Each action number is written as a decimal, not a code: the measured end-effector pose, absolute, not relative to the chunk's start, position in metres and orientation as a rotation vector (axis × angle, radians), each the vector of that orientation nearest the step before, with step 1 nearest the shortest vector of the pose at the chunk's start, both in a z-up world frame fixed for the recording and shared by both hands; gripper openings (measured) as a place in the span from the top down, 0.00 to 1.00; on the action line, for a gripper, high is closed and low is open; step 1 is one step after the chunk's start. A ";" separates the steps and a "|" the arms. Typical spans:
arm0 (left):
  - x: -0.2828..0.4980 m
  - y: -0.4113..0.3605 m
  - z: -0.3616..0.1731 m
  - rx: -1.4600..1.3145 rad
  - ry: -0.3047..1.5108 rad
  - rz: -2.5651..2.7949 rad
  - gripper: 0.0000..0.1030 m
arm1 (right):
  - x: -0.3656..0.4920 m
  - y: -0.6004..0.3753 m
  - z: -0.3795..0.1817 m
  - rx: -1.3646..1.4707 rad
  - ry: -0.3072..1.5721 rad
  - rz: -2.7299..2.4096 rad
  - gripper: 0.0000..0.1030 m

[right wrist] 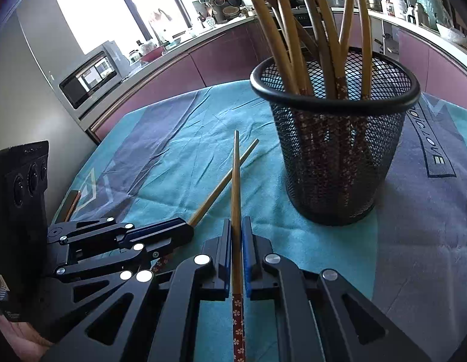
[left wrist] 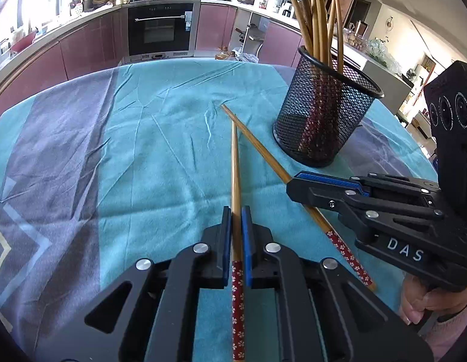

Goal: Organize utensils
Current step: 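Grasp one chopstick with the left gripper while the right grasps the other, then lift both chopsticks upright and carry them over the mesh cup, then lower both held chopsticks into the black mesh cup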

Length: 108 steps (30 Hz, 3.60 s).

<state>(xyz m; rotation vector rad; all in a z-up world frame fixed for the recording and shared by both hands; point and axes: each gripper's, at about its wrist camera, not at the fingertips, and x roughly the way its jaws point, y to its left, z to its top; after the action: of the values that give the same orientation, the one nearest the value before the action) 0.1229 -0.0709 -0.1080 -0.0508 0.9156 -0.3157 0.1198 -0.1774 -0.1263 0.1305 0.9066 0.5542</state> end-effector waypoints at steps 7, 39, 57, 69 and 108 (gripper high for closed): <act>0.118 -0.078 -0.109 -0.010 0.926 -0.338 0.90 | 0.114 -0.171 -0.132 0.072 0.930 0.551 0.92; 0.115 -0.075 -0.087 -0.029 0.861 -0.357 0.93 | 0.096 -0.190 -0.097 0.092 0.801 0.606 0.94; 0.086 -0.062 -0.057 -0.079 0.790 -0.418 0.93 | 0.065 -0.218 -0.064 0.112 0.657 0.611 0.94; 0.078 -0.063 -0.038 -0.098 0.736 -0.475 0.93 | 0.060 -0.235 -0.057 0.147 0.611 0.581 0.94; 0.084 -0.076 -0.013 -0.091 0.653 -0.515 0.93 | 0.064 -0.255 -0.025 0.163 0.520 0.545 0.94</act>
<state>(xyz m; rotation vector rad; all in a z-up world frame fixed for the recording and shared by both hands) 0.0836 -0.0759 -0.0132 -0.0913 0.6531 -0.5153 0.0639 -0.2551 -0.0250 0.1633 0.5197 0.5452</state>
